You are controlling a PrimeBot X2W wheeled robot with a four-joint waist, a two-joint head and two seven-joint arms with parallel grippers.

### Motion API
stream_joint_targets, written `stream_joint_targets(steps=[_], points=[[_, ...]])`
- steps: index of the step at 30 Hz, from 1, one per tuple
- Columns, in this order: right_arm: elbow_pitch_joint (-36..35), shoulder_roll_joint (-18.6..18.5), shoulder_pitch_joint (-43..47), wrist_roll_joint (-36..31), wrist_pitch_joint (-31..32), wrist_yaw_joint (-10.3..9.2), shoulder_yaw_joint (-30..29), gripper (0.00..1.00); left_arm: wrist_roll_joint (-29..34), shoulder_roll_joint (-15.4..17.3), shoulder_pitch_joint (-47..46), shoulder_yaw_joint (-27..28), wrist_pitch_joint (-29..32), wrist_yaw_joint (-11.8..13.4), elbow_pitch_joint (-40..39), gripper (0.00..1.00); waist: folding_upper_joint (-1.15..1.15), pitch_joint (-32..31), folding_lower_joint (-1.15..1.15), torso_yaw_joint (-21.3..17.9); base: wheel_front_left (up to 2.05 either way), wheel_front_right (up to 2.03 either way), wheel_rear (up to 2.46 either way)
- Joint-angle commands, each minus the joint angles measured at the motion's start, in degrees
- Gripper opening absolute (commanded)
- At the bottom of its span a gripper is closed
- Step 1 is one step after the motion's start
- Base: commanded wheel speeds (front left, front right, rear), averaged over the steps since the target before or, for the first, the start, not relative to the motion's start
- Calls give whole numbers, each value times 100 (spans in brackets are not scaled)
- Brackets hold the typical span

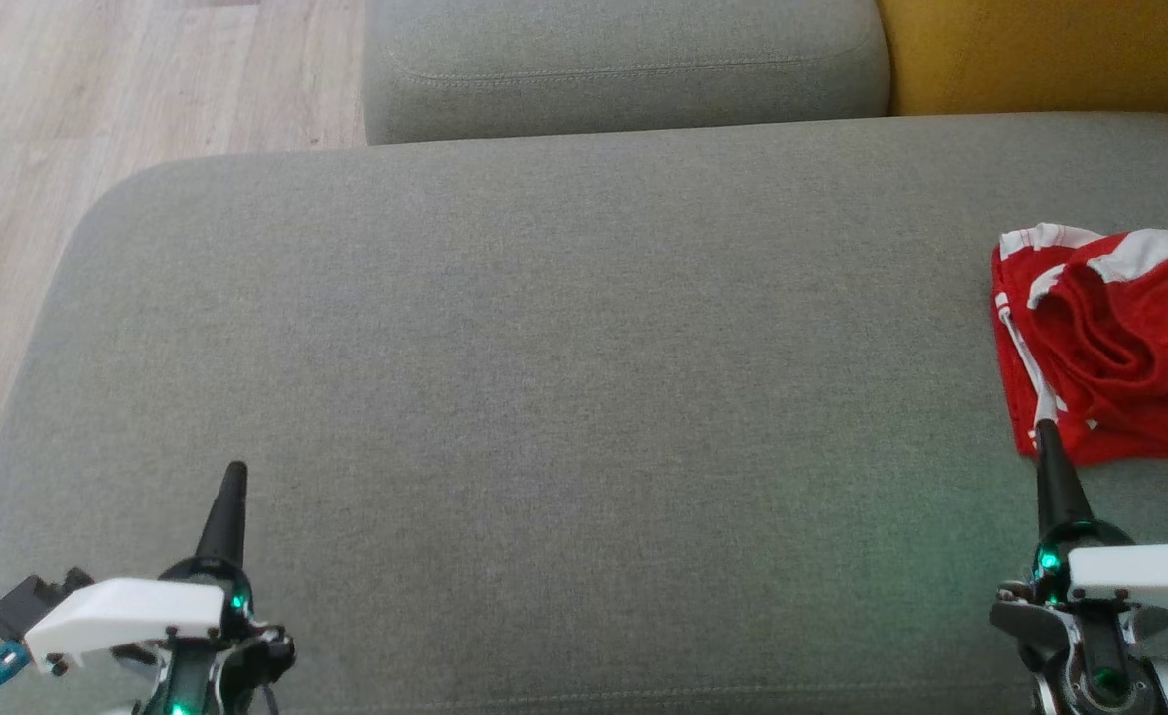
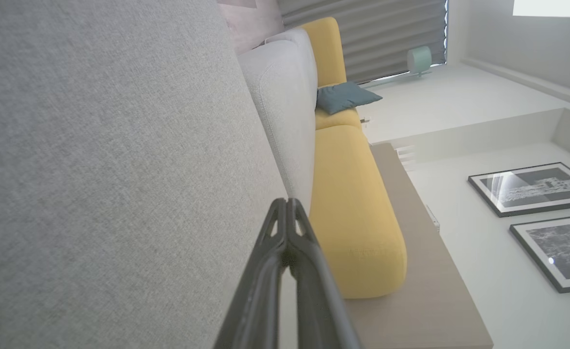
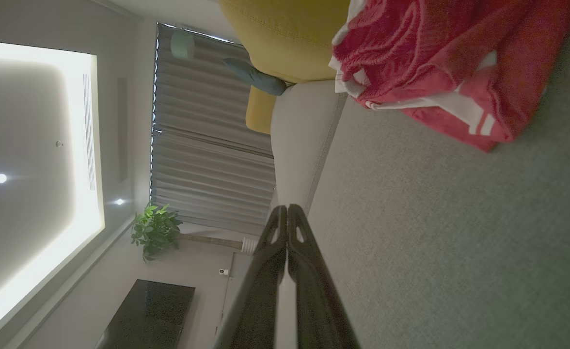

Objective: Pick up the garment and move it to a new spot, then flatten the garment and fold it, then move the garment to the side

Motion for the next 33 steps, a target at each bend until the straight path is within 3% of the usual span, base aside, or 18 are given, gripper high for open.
stream_joint_targets(steps=[1, 22, 33], points=[[-129, -126, -314, 225, 46, -4, 67, 0, -197, 32, -351, 247, 66, -103, -152, 0, 0, 1, 0, 2, 0, 0, 0], [135, -121, -516, 1615, 135, -4, -46, 0, -1528, -54, -554, 537, 388, -331, -84, 0, 0, 15, 0, 21, 0, 0, 0], [140, -104, -520, 1609, 156, -4, -71, 0, -1542, -55, -556, 540, 392, -333, -84, 0, 0, 15, 0, 21, 0, 0, 0]])
